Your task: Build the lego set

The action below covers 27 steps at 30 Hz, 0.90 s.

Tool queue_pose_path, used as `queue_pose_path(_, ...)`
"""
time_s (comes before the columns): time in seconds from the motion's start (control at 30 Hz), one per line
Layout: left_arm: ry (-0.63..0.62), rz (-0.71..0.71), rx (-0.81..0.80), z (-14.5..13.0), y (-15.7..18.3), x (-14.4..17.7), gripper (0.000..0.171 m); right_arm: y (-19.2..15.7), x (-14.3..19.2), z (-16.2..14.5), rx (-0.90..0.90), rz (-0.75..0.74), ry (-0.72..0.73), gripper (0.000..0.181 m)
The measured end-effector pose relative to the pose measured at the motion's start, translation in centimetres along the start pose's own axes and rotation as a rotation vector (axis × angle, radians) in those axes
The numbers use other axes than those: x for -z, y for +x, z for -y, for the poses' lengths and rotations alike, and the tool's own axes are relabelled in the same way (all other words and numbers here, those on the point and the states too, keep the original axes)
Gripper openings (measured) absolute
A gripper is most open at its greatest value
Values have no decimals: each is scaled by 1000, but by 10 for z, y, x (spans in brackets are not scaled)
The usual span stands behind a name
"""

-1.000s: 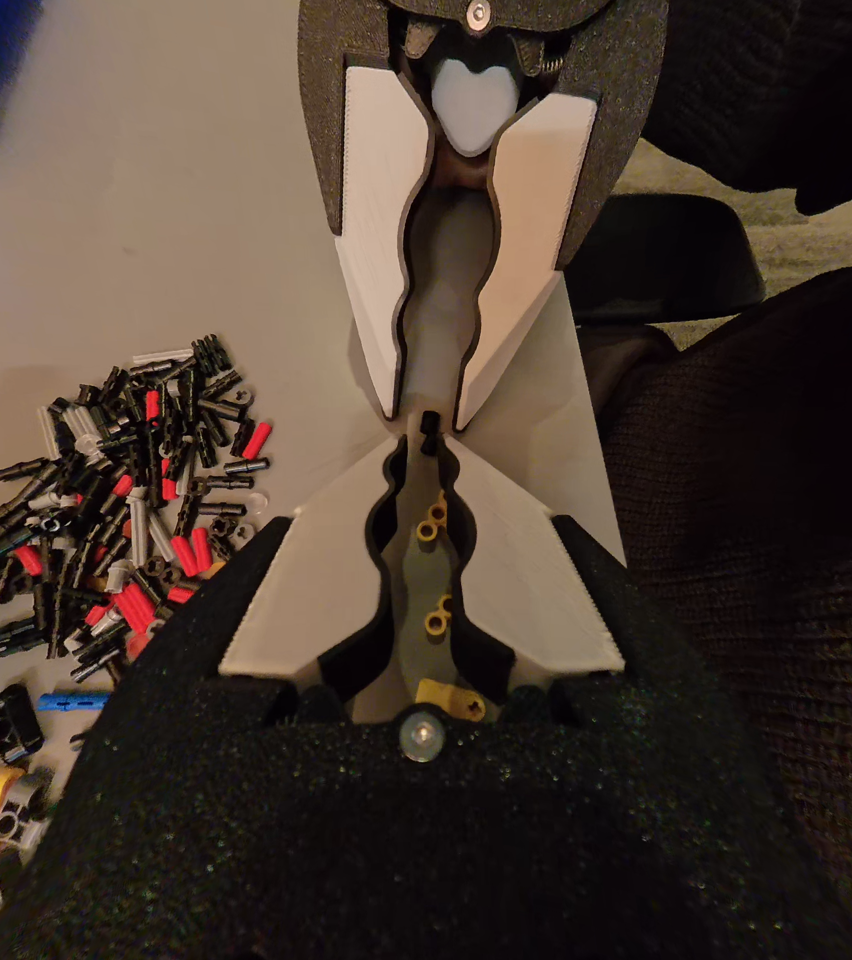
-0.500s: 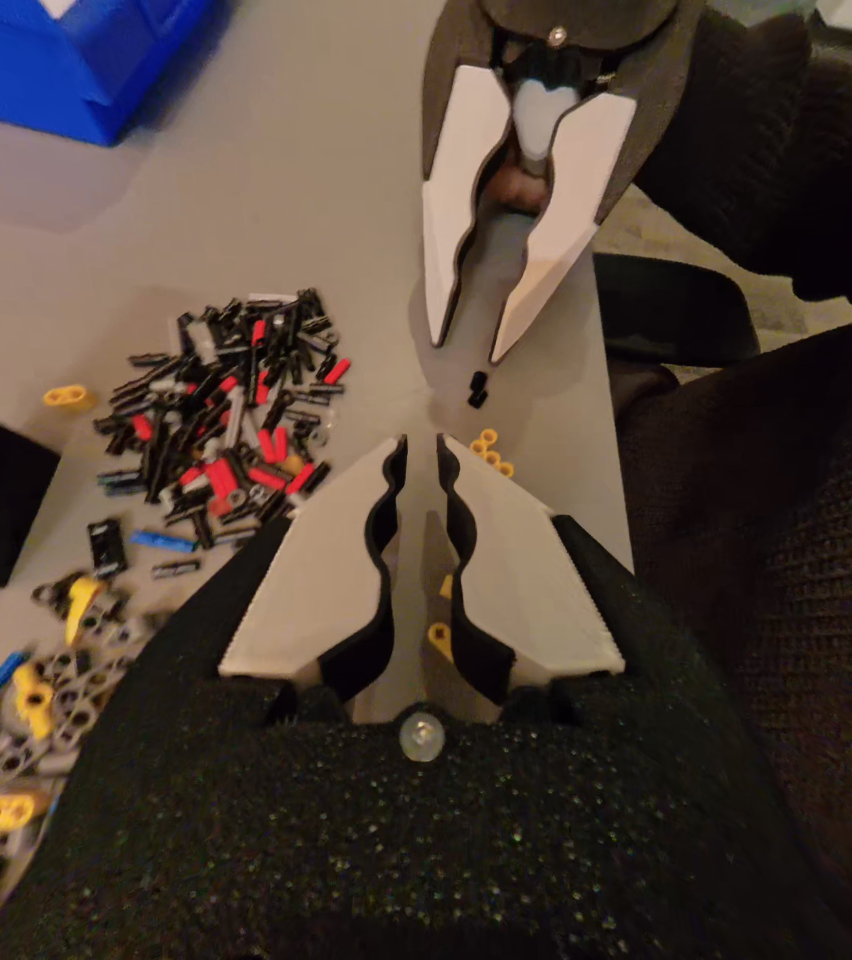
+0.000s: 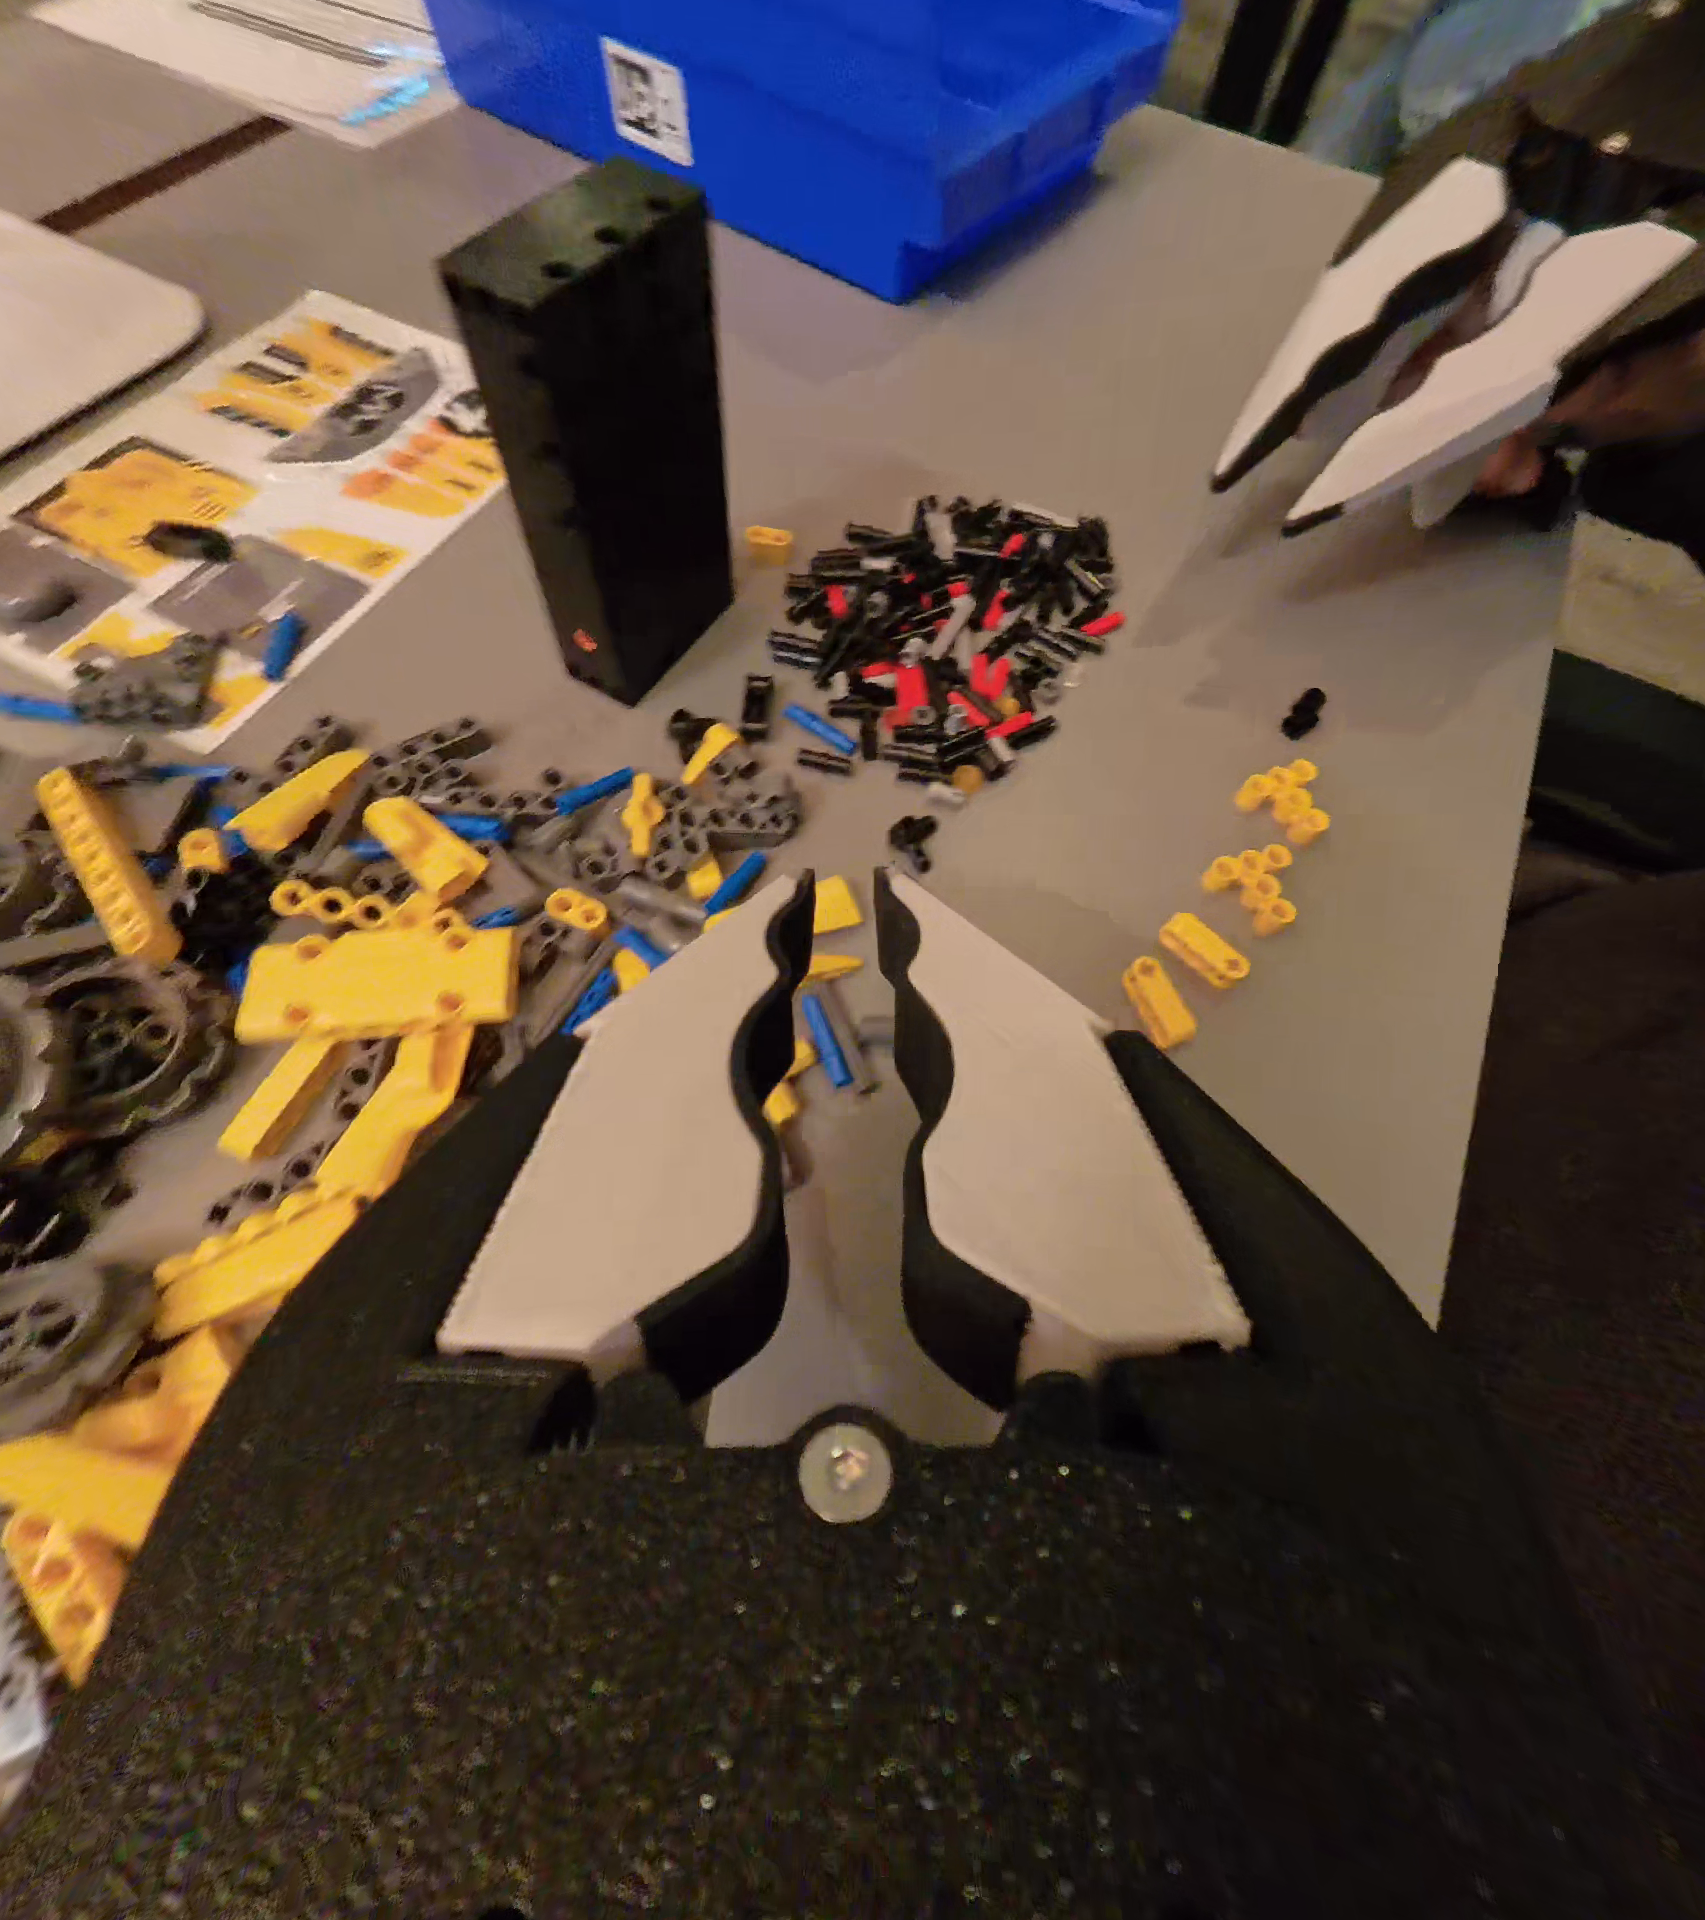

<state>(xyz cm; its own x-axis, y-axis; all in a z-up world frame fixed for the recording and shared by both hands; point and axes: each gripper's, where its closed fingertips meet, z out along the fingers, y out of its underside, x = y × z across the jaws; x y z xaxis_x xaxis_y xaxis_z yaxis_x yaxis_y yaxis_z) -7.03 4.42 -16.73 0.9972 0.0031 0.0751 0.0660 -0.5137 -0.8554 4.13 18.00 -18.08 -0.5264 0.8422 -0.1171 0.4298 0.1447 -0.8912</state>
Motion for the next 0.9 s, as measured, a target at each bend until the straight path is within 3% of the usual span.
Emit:
queue_pose_path(0.1, 30, 20, 41, -3, -8, 6, 11, -14, 0, 34, -7, 87, 138, 15)
queue_pose_path(0.2, 100, -10, 54, 12, -9, 12, 11, -16, -4, 65, 41, 127, 185, 15)
queue_pose_path(0.33, 125, 15, -1, 30, -21, 7, 11, 9, -24, 92, 185, 46, 168, 15)
queue_pose_path(0.43, 163, -16, 19, 36, -23, -4, 11, 27, -44, 106, 185, 61, 181, 15)
queue_pose_path(0.5, 223, -49, 33, 40, -21, -6, 11, 32, -56, 109, 146, 107, 197, 15)
queue_pose_path(0.63, 285, -272, 28, 37, 7, 9, 11, 1, -56, 97, 35, 385, 207, 16)
queue_pose_path(0.9, 419, -347, 176, 51, -3, 27, 11, 9, -65, 74, 70, 313, 121, 15)
